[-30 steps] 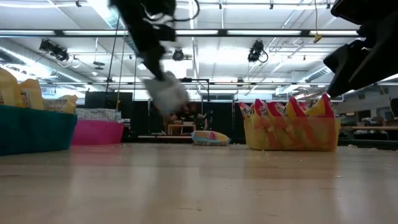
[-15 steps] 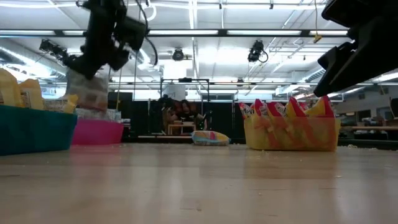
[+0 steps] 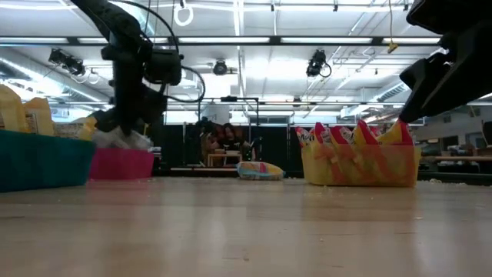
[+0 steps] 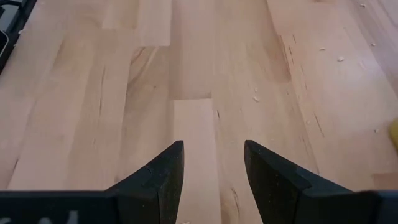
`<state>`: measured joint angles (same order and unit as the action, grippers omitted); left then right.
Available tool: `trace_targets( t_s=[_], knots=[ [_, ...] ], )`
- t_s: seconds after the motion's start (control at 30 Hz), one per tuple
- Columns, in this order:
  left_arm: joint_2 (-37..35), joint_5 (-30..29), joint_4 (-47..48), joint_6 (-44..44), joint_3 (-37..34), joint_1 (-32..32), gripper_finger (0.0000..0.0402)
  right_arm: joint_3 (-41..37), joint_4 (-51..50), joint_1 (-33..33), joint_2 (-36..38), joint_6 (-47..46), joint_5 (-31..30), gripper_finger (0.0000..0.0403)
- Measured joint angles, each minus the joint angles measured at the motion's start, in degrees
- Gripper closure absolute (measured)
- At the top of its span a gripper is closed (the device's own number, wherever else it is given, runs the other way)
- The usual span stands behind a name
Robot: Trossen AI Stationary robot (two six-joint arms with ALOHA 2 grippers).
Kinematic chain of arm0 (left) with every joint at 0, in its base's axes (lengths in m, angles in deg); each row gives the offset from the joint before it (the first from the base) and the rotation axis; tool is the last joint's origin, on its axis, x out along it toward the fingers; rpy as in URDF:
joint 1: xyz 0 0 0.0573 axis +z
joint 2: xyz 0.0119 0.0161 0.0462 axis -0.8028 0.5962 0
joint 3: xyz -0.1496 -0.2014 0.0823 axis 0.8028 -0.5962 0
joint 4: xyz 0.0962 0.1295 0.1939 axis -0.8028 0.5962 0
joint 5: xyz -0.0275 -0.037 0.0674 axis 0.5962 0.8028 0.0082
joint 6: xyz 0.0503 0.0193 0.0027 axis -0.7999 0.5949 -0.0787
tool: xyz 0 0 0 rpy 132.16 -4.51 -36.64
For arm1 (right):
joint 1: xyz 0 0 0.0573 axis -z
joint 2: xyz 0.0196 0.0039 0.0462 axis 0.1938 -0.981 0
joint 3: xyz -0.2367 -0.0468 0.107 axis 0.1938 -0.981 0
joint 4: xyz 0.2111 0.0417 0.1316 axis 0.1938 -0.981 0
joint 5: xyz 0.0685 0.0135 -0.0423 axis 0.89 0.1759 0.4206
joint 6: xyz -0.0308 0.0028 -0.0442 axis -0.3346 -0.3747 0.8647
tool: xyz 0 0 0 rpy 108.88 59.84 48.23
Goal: Sort Maruchan noodles
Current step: Put the blue noodle pack into the red bin
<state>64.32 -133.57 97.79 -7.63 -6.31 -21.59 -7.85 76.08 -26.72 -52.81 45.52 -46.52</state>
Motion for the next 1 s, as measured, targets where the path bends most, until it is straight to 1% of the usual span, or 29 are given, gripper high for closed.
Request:
trace_targets(
  t_s=[0.07,0.13,0.27,0.4,0.5,0.57,0.63,0.7,0.77,0.87,1.0],
  knots=[
    [0.0,0.6,-5.2,-3.2,0.0,0.0,0.0395,0.0,0.0,0.5,0.0,0.3,0.0,0.0229],
    [0.0,2.5,-8.9,-5.4,0.0,0.3,0.0395,0.0,0.0,1.1,0.0,0.3,0.0,0.0229],
    [0.0,9.0,-12.8,-5.1,-0.1,2.3,0.0395,0.0,0.0,2.1,0.0,0.3,0.0,0.0229],
    [0.0,10.4,-16.9,-3.1,-2.1,5.0,0.0395,0.0,0.0,2.8,0.0,0.4,0.0,0.0229],
    [0.0,9.4,-18.1,0.2,-3.0,6.8,0.0395,0.0,0.0,3.2,0.0,0.4,0.1,0.0229],
    [0.0,5.8,-18.1,1.9,-3.1,7.6,0.0389,0.0,-0.1,3.4,0.0,0.4,0.3,0.0229],
    [-0.2,0.6,-18.2,1.9,-3.0,8.0,0.0377,0.0,-0.1,3.6,0.0,0.7,0.5,0.0229],
    [-1.2,-1.1,-16.9,1.9,-2.7,8.3,0.0364,0.0,-0.1,3.6,0.0,0.8,0.5,0.0229],
    [-2.0,-1.0,-15.8,2.9,-2.1,8.1,0.0354,0.0,-0.1,3.6,0.0,0.9,0.5,0.0229],
    [-3.5,0.7,-12.7,5.8,-1.2,7.8,0.0341,0.0,0.0,3.6,0.0,0.9,0.4,0.0229],
    [-5.2,1.8,-5.9,11.9,0.7,7.7,0.0317,0.0,0.3,3.6,0.0,0.8,0.2,0.0229]
  ],
)
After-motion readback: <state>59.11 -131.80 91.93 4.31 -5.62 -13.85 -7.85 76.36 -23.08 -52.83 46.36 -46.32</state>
